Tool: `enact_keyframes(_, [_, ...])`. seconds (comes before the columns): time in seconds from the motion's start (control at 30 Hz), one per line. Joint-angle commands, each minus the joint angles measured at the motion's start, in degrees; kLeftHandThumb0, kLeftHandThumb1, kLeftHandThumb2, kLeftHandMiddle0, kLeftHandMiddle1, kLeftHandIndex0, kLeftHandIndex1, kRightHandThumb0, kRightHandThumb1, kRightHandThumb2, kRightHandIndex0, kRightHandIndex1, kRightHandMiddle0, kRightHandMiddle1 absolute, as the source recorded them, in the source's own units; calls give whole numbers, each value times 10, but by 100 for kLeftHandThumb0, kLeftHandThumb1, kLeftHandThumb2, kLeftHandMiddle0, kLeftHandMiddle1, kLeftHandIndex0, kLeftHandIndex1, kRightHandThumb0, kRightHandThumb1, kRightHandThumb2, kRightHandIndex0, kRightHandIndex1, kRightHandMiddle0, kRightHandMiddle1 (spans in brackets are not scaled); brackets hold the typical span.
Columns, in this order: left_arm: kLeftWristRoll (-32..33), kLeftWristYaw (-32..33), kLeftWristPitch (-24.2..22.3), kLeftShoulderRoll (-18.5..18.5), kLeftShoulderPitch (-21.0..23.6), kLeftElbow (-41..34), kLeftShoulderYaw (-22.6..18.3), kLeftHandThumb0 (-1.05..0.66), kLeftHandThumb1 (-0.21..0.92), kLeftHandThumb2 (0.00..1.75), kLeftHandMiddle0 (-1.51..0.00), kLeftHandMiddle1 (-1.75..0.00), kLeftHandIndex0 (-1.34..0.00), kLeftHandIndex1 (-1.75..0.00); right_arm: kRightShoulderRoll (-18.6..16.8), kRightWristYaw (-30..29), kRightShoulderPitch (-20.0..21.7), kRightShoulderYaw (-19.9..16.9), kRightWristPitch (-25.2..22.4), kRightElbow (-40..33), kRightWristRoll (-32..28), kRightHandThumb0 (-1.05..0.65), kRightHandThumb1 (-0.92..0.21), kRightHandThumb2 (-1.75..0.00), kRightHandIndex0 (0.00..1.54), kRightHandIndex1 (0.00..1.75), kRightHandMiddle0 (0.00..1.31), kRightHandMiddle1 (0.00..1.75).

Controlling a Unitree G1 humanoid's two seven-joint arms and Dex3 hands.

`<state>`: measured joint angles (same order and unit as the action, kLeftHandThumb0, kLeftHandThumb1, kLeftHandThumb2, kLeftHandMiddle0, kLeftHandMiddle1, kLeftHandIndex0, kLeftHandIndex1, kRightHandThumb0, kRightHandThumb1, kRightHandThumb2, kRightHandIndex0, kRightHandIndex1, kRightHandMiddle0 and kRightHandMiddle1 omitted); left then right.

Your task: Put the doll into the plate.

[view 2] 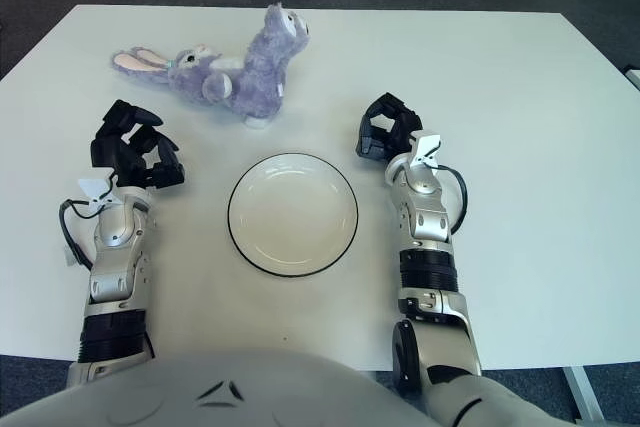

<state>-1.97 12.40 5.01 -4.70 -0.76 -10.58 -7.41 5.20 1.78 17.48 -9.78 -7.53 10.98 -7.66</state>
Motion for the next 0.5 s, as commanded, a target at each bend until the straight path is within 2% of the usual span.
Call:
enact_keyframes(0.0, [3,0,-4,-3,-15,5,-1,-1,-7,175,-90,-175,-69,-172,3,0,2,-2,-12,8,-3,-54,-19,-148,129,175,73,175])
enact_keyframes(0.2, [7,-14,16,6,-16,10,2,-1,-7,175,-90,-175,-70,-171,4,-4,2,0,-18,6,1,-54,-19,-148,129,175,72,175])
enact_keyframes(0.37, [2,-25,32,15,-14,20,3,-1,-10,174,-93,-175,-77,-159,4,-6,3,0,-24,6,2,-54,-19,-148,129,175,72,175])
enact_keyframes(0.43, [0,-30,39,19,-13,25,4,-2,-10,171,-93,-175,-79,-153,4,-8,3,0,-26,6,3,-54,-19,-148,129,175,72,175])
enact_keyframes(0.47, [-1,-32,42,21,-13,26,5,-1,-6,169,-88,-175,-77,-157,4,-8,3,0,-26,6,3,-54,-19,-148,129,175,72,175])
